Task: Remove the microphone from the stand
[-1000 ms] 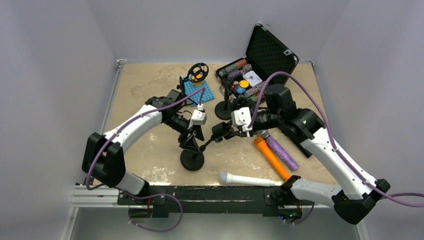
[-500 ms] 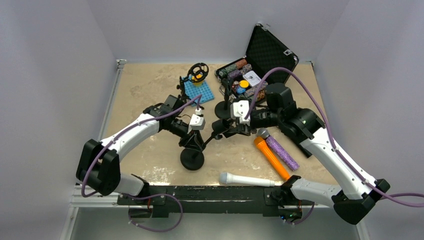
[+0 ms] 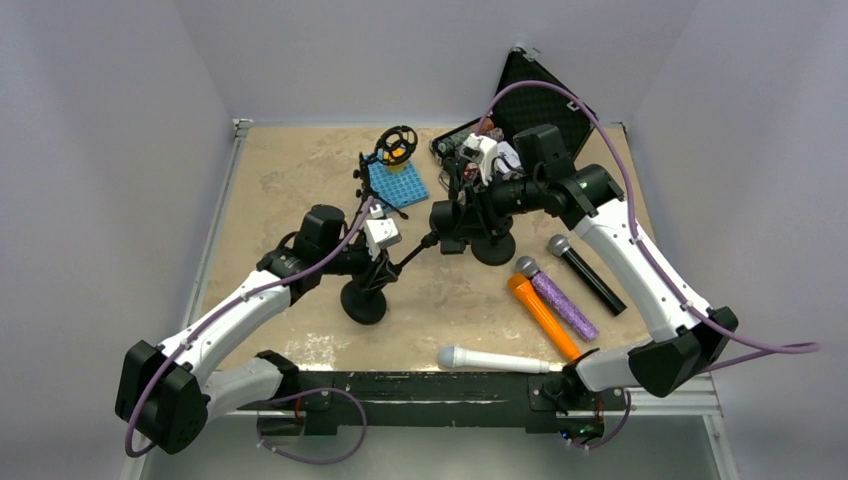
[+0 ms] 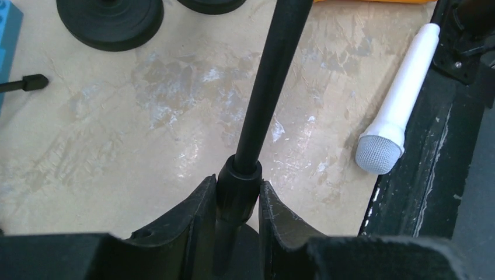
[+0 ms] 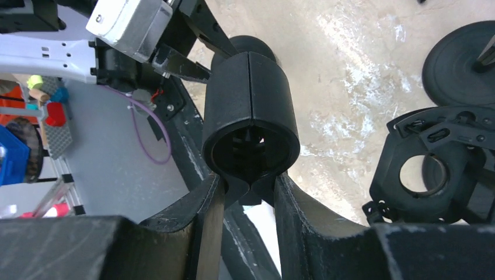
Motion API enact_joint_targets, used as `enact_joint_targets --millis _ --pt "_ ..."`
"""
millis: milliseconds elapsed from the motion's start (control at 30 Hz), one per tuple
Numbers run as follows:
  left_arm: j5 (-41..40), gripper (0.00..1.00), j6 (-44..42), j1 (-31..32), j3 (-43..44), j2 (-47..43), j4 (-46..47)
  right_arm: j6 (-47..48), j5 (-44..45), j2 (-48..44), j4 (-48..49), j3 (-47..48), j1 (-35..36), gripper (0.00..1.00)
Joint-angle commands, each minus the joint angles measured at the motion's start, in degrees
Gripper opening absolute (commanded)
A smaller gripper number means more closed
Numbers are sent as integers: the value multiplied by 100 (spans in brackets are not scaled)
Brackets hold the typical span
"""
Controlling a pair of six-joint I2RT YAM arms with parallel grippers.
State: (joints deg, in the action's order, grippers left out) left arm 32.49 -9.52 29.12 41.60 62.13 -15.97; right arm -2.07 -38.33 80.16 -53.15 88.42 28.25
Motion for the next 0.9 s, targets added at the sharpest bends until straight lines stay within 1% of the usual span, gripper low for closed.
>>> enact_joint_targets --millis 0,33,67,133,167,267,367,500,600,667,733,800,867 --pt "5 28 996 -47 -152 -88 765 -609 -515 -73 -264 239 51 0" --pt "403 39 811 -52 -142 -133 765 -493 -508 -59 -244 271 49 0" --pt "698 47 587 -55 -92 -156 620 -348 -539 -62 -212 277 49 0" --pt "1054 60 9 -60 144 -168 129 127 -625 -82 -184 249 49 0" --pt "1178 62 -200 -69 216 -162 -183 439 -665 -104 -172 197 49 0" --pt "1545 67 -1353 -96 576 -72 -1046 1259 -816 -287 -148 -32 57 0" --pt "1933 68 -2267 -153 940 218 -1815 2087 -855 -499 -62 -309 67 0" --pt "2518 67 -3439 -170 1408 881 -2888 3202 -866 -817 115 -609 79 0" --pt "2791 67 -4065 -173 1657 1309 -3385 4266 -1061 -1220 265 -950 153 0" --pt "2929 66 -4183 -165 1708 1513 -3397 4564 -970 -1596 778 -1358 260 0" --pt "3028 64 -4045 -148 1702 1666 -3136 4790 -840 -1895 1184 -1692 389 0" --pt "3096 60 -3892 -133 1702 1780 -2949 4948 -734 -2001 1258 -1806 499 0" --pt "3148 51 -3726 -128 1684 1828 -2781 4831 -682 -1985 1237 -1792 547 0"
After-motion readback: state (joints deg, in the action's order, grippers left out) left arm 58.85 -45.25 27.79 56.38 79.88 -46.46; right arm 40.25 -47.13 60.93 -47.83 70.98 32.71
